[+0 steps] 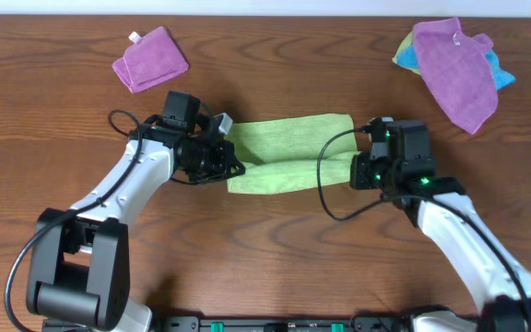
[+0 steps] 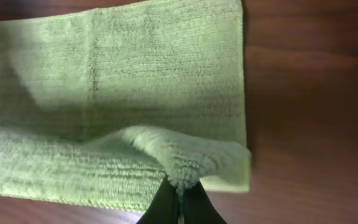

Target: Fold the cloth

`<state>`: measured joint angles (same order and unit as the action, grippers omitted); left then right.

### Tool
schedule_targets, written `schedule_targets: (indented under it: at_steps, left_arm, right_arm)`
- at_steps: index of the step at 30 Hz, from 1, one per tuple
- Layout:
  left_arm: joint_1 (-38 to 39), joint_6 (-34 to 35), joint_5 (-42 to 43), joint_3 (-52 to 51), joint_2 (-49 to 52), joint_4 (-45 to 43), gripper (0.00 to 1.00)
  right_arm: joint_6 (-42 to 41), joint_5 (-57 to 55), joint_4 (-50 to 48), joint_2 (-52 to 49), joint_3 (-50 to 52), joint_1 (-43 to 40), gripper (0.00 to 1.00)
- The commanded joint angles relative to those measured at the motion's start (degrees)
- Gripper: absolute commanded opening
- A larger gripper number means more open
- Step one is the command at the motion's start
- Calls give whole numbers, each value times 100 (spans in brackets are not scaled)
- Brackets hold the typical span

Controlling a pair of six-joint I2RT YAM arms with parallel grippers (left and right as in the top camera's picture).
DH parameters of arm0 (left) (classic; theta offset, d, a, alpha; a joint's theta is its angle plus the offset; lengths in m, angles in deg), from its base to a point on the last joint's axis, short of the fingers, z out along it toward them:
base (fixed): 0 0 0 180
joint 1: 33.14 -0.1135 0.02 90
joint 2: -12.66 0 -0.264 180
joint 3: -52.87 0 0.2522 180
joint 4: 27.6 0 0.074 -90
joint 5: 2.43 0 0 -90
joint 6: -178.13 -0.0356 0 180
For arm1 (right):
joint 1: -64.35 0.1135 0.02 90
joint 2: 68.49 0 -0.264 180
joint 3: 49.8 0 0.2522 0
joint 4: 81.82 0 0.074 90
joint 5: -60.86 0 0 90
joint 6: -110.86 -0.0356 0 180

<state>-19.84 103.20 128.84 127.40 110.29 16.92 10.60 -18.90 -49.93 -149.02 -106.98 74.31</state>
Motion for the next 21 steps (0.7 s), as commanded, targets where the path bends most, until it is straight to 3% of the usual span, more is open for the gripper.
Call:
schedule_targets:
  at_steps: [1,10,21]
  left_arm:
    - [-20,341,-647,9,-55,-216,6]
    - [-20,704,-1257,9,-48,-1145,6]
    - [-20,1075,-1622,9,367,-2017,6]
  right_arm:
    - [-63,-122,-254,-282,-9,-39,1]
    - [-107,-192,-1158,-804,-201,-39,1]
    - [-81,-407,-1261,-1690,-1110,-39,1]
